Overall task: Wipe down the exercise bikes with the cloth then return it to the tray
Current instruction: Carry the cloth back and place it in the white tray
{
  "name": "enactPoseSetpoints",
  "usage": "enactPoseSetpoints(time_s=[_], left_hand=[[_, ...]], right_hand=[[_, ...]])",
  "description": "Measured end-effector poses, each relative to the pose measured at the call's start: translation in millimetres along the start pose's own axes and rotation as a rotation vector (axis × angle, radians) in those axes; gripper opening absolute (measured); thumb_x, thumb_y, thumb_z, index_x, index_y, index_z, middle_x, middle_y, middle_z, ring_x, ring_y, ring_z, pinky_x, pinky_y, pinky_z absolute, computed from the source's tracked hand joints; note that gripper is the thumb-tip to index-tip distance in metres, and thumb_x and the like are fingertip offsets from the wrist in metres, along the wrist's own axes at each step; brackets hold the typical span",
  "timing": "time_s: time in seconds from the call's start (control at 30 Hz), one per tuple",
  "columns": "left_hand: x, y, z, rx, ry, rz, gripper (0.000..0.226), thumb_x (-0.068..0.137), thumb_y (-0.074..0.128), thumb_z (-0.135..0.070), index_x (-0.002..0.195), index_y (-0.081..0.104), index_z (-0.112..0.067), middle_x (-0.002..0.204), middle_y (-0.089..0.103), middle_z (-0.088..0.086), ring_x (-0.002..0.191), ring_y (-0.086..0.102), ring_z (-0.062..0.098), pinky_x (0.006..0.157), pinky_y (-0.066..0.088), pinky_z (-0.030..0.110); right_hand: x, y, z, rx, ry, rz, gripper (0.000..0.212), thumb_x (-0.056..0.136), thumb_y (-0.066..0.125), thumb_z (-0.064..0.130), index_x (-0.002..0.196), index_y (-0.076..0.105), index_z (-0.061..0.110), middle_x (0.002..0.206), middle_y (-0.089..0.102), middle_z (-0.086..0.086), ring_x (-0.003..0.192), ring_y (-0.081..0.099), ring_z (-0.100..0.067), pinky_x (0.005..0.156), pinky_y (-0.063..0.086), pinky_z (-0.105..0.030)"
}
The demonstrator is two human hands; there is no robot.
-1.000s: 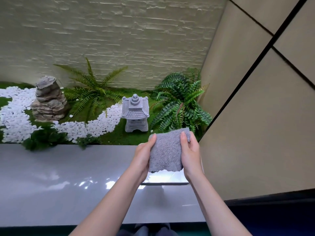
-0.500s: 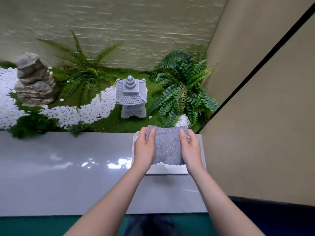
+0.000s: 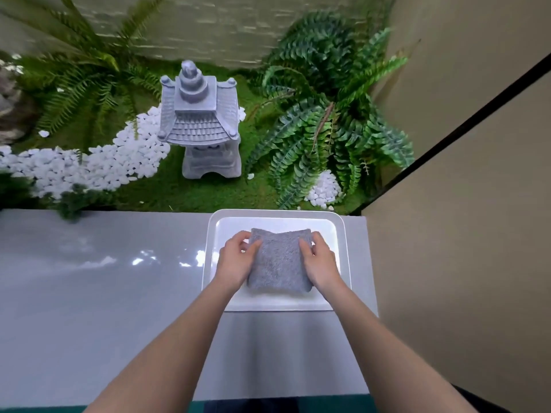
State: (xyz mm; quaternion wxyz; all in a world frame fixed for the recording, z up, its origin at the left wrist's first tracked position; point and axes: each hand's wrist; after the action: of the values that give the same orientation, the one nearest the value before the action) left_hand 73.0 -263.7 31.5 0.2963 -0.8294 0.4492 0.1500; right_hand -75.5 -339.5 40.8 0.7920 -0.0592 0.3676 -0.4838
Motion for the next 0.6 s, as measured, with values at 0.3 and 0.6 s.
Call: enactPoseSetpoints(time_s=[0.3, 0.6], left_hand=[[47.6, 33.9, 60.9, 0.137, -0.017, -0.083, 0.014, 0.094, 0.054, -0.028, 0.099, 0.057, -0.015, 0.072, 0.057, 0.001, 0.073, 0.055, 0.025, 0.066, 0.038, 0.03], [52.8, 34.7, 81.8, 0.414, 0.118, -0.135, 0.027, 0.091, 0.059, -0.027, 0.113, 0.05, -0.014, 0.085, 0.057, 0.002, 0.084, 0.058, 0.028, 0.066, 0.041, 0.034]], right_hand=[[54.0, 40.8, -52.0, -0.21, 0.023, -0.009, 0.025, 0.102, 0.035, 0.033, 0.116, 0.044, 0.014, 0.1, 0.062, -0.019, 0.095, 0.056, -0.039, 0.078, 0.043, -0.04], [62.4, 51.5, -71.5, -0.617, -0.082, -0.203, 0.03, 0.099, 0.043, 0.04, 0.113, 0.045, 0.013, 0.098, 0.063, -0.009, 0.09, 0.06, -0.033, 0.064, 0.041, -0.035]])
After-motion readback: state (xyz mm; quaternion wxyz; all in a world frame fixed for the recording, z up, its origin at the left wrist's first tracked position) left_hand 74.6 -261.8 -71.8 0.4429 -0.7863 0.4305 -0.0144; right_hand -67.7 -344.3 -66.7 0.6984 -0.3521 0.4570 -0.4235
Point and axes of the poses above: each hand's wrist, its own x-axis towards the middle knuckle, its own y-axis out of the palm, z = x × y
